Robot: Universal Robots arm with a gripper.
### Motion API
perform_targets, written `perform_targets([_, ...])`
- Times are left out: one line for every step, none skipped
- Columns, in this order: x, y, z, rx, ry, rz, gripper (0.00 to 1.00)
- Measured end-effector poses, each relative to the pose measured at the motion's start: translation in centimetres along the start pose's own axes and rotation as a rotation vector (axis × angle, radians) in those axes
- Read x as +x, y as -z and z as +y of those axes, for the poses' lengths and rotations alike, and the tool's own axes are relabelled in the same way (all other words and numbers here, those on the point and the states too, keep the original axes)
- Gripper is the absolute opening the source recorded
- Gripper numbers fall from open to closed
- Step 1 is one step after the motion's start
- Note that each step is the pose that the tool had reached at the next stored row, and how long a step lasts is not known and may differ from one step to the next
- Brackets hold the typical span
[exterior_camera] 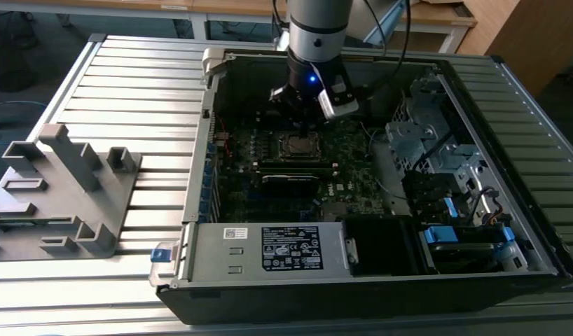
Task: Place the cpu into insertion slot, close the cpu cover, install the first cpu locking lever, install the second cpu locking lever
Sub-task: 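Install the first cpu locking lever, then install the second cpu locking lever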
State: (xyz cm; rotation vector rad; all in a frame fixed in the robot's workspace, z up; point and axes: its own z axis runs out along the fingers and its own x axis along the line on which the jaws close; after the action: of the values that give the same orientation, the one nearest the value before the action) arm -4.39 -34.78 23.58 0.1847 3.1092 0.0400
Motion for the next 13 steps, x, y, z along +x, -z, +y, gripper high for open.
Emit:
perform_targets([-0.01, 0.0, -0.07, -0.0001, 0.0, 0.0001, 0.11])
perform_targets([-0.01, 0.0, -0.11, -0.0001, 0.0, 0.0001, 0.11])
perform_targets([-0.01, 0.01, -0.11, 0.0, 0.0, 0.0, 0.11])
perform_targets([-0.01, 0.08, -0.12, 0.0003, 0.0, 0.0002, 0.11])
perform_targets([-0.01, 0.16, -0.11, 0.0001, 0.0, 0.0001, 0.11])
perform_targets([-0.02, 0.24, -0.11, 0.0001, 0.0, 0.0001, 0.11])
perform_targets([-0.02, 0.28, -0.11, 0.0, 0.0, 0.0001, 0.11])
perform_targets([-0.02, 0.27, -0.11, -0.0002, 0.0, 0.0, 0.11])
perform_targets([-0.02, 0.27, -0.11, -0.0002, 0.0, 0.0, 0.11])
perform_targets([-0.02, 0.28, -0.11, -0.0004, 0.0, 0.0001, 0.11])
perform_targets([-0.02, 0.28, -0.11, -0.0007, 0.0, 0.0002, 0.11])
perform_targets([-0.02, 0.28, -0.11, -0.0008, 0.0, 0.0002, 0.11])
perform_targets([-0.02, 0.28, -0.11, -0.0007, 0.0, 0.0002, 0.11])
